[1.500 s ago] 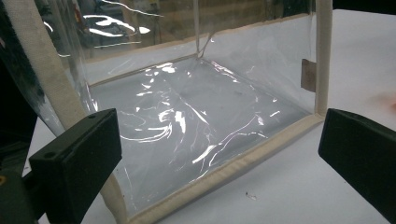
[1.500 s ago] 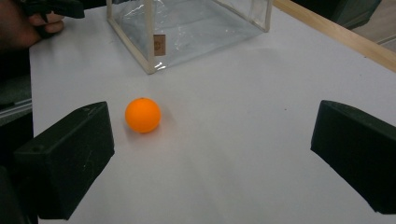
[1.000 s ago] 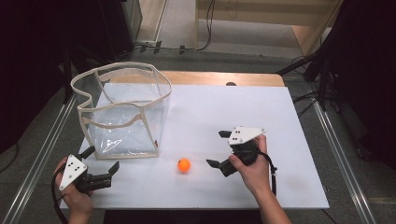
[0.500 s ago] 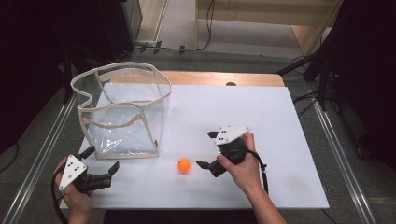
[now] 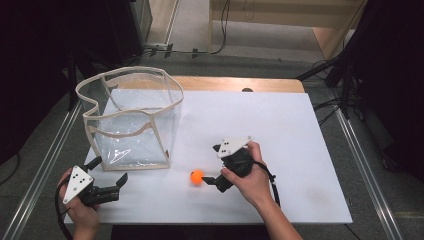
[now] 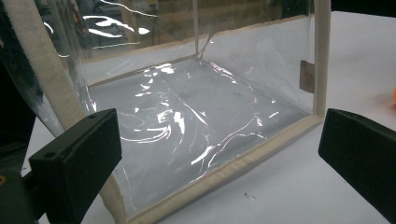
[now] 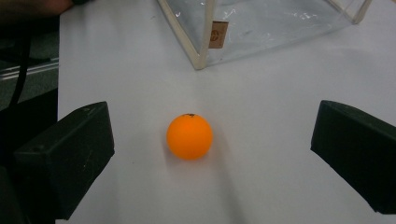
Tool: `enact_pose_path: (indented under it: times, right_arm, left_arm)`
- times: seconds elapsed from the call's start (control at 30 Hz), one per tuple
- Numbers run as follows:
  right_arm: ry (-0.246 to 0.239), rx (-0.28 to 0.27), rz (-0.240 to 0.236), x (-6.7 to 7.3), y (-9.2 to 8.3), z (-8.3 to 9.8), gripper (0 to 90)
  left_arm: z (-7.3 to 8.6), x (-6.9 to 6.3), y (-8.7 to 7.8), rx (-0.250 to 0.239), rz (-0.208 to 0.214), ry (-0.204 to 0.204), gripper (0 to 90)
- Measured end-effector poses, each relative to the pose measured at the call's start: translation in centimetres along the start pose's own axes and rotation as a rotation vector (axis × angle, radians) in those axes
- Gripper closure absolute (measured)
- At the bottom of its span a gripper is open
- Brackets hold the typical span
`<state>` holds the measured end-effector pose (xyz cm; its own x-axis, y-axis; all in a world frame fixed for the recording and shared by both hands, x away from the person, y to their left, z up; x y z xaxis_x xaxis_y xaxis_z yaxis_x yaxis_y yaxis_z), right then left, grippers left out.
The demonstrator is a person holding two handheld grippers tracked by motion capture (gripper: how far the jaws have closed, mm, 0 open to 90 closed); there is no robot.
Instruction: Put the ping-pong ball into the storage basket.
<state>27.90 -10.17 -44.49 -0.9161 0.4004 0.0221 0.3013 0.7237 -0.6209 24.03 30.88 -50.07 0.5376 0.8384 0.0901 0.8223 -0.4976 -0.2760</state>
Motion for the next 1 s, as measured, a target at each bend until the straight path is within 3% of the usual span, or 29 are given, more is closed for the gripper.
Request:
enact_pose_path:
  times: [0.6, 1.0]
  right_arm:
    - [-0.017, 0.063, -0.041, 0.6, 2.2, -0.4, 0.0]
    - [-0.056, 0.129, -0.055, 1.0, 4.0, -0.7, 0.0]
  left_arm:
    - [0.0, 0.0, 0.0, 0.000, 0.002, 0.001, 0.0]
    - [0.0, 0.0, 0.0, 0.000, 0.003, 0.001, 0.0]
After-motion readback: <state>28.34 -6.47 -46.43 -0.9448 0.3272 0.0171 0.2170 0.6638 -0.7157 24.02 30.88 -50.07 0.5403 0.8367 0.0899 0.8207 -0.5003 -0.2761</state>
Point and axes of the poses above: each handheld gripper's, and its own axes: y roughly forward along the jaws, z roughly out of its underside, x roughly to its left, the point moved 1 cm from there along y, roughly forward along the jaws, and after that the axes turned 1 degree about -x, right-handed, at the moved point
